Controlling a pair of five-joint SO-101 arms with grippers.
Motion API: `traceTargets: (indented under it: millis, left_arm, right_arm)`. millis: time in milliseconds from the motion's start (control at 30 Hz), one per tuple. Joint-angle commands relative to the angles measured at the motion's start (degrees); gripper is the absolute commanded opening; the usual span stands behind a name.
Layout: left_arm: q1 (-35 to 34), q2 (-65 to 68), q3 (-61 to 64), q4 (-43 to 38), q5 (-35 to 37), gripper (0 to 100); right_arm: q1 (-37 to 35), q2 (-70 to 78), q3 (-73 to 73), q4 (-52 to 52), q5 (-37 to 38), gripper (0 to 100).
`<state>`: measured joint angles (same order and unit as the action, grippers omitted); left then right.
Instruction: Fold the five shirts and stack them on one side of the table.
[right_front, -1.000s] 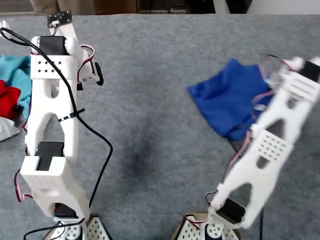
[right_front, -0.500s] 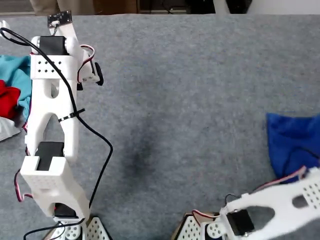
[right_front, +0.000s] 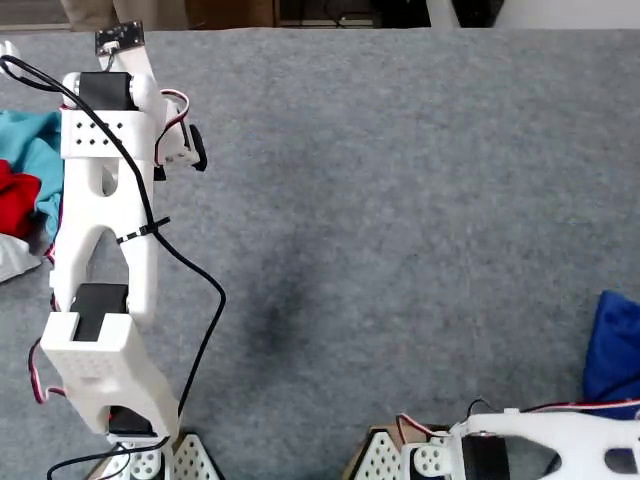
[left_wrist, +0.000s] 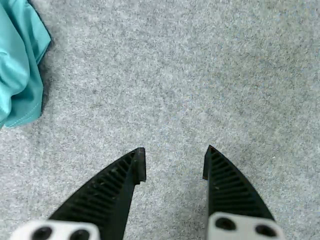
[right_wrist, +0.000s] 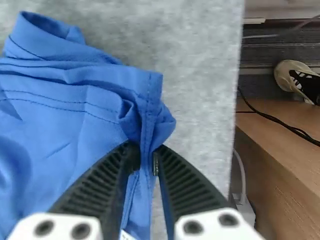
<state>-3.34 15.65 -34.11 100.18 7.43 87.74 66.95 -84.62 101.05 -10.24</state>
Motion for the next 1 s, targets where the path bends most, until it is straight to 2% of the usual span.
traceTargets:
  millis: [0,367,600,700,867,967]
  left_arm:
    - [-0.1,-3.2,-1.7,0.5,-0.5,20]
    - [-0.4,-3.2,-1.7,0.5,-0.5,20]
    - [-0.3,-3.1,-1.7,0.5,-0.2,20]
    - [-0.5,-3.3,-1.7,0.5,-0.2,20]
    - [-0.6,-3.4,-2.2,0.5,-0.2,20]
    - [-0.6,-3.4,-2.2,0.5,-0.2,20]
  right_arm:
    - [1.6,-4.9,-2.6,1.1,0.7,0.5]
    - [2.4,-4.9,-2.6,1.0,3.6,1.9]
    - [2.3,-4.9,-2.6,1.1,6.5,24.7]
    - [2.3,-5.4,-3.2,1.1,7.6,30.6]
    - [0.8,-10.0,-3.4,1.2,7.5,28.8]
    - [-2.4,-15.4,-2.9,1.3,7.3,17.7]
